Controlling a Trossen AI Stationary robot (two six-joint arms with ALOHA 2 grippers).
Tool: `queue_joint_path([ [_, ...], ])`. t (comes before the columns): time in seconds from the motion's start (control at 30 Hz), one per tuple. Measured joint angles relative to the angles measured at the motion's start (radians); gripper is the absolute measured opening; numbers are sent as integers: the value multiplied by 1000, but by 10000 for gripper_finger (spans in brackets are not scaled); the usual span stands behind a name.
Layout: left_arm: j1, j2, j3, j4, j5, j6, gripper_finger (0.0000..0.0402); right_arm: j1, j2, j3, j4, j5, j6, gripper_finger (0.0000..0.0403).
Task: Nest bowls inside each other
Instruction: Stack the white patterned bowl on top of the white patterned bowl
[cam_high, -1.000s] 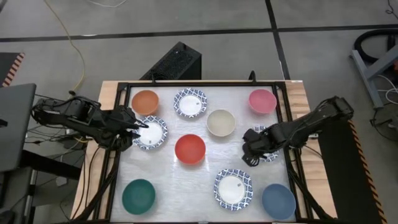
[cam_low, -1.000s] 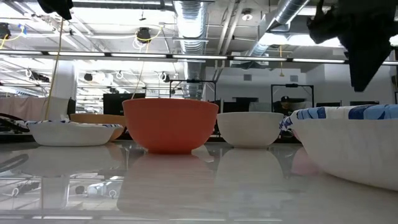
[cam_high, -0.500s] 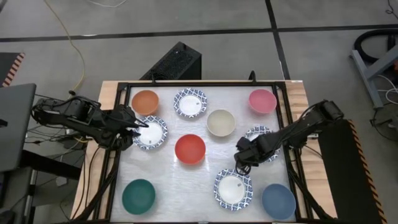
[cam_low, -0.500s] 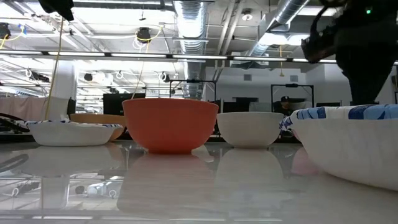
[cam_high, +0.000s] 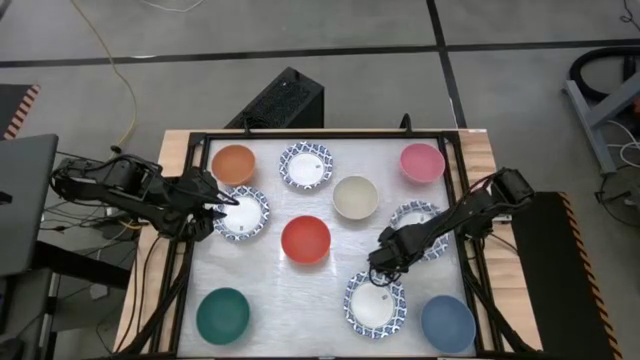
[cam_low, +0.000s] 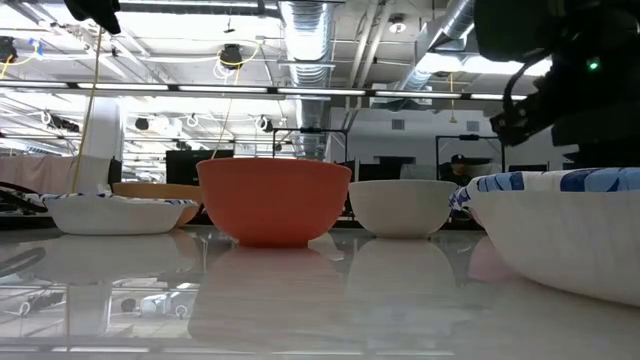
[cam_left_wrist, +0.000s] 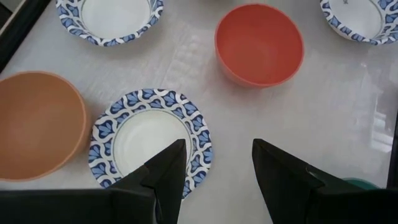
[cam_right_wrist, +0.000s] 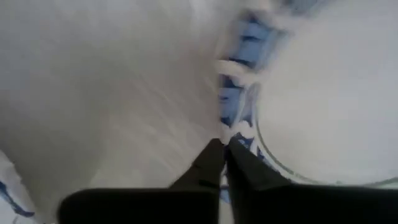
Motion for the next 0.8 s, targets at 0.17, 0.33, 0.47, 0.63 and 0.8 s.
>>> queue_joint_path([
  [0.17,0,0,0,0,0,-1,173,0,-24,57,-13,26,0,6],
  [0.33,0,0,-26,7,1,13,173,7,-70,188,-64,147,-119,3],
  [0.47,0,0,-47,6,20,53,173,57,-77,324,-41,253,-412,2],
  [0.63,0,0,-61,6,34,61,173,126,-66,465,-32,218,-710,1],
  [0.8,0,0,-62,7,33,69,173,182,-66,514,-50,215,-670,1],
])
